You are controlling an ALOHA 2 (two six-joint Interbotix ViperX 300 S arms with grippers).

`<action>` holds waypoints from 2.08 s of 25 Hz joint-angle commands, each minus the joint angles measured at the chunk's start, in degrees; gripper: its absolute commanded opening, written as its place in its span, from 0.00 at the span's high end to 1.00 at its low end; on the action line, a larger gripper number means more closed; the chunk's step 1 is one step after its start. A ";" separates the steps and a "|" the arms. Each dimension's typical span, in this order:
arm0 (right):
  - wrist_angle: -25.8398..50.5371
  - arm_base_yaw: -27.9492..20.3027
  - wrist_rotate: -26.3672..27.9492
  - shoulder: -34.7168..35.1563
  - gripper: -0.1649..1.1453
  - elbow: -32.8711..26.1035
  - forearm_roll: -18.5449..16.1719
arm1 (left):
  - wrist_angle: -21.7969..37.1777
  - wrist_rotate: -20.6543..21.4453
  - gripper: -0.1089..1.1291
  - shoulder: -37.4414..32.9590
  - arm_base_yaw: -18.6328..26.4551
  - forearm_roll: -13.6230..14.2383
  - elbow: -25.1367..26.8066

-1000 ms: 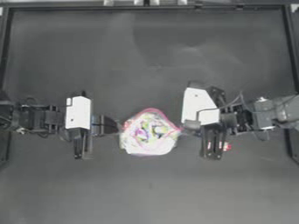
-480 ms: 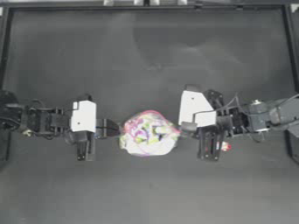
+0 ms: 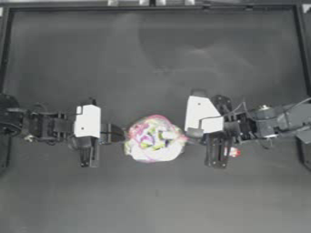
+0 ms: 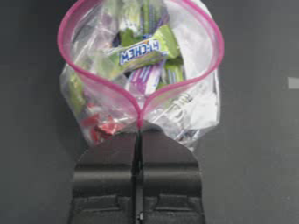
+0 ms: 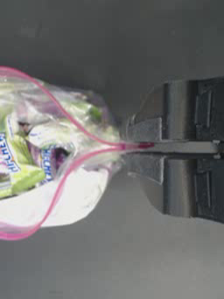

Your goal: Put candy in bag

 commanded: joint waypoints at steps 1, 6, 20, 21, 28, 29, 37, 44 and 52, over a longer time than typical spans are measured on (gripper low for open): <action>-0.79 0.00 0.00 -0.88 0.65 -0.62 -0.44 | -0.97 0.18 0.89 -0.79 0.09 0.00 -0.88; -1.93 -0.09 -0.44 -1.49 0.37 -0.88 -0.88 | -0.97 0.18 0.89 -0.79 0.09 0.09 -1.05; -0.62 -0.26 -0.70 -8.00 0.10 -0.62 -1.41 | -0.97 0.18 0.89 -0.88 0.09 0.18 -1.14; 0.26 -0.26 -0.70 -8.53 0.10 -0.62 -1.41 | -0.97 0.18 0.89 -0.97 0.09 0.18 -1.14; 9.05 -0.09 -0.97 -13.18 0.10 -1.32 -0.97 | -1.05 0.18 0.89 -0.88 0.09 0.18 -1.23; 10.02 0.00 -0.97 -13.97 0.10 -1.41 -0.88 | -0.97 0.18 0.89 -0.88 0.09 0.18 -1.23; 17.67 0.35 -1.41 -19.25 0.10 -2.90 0.53 | -0.97 0.18 0.89 -0.70 0.09 0.18 -1.23; 23.64 0.79 -3.78 -20.83 0.10 -4.75 2.72 | -0.97 0.26 0.89 -0.70 0.35 0.26 -1.23; 28.56 0.88 -5.80 -21.27 0.10 -4.66 6.59 | -0.97 0.26 0.89 -0.70 0.44 0.26 -1.23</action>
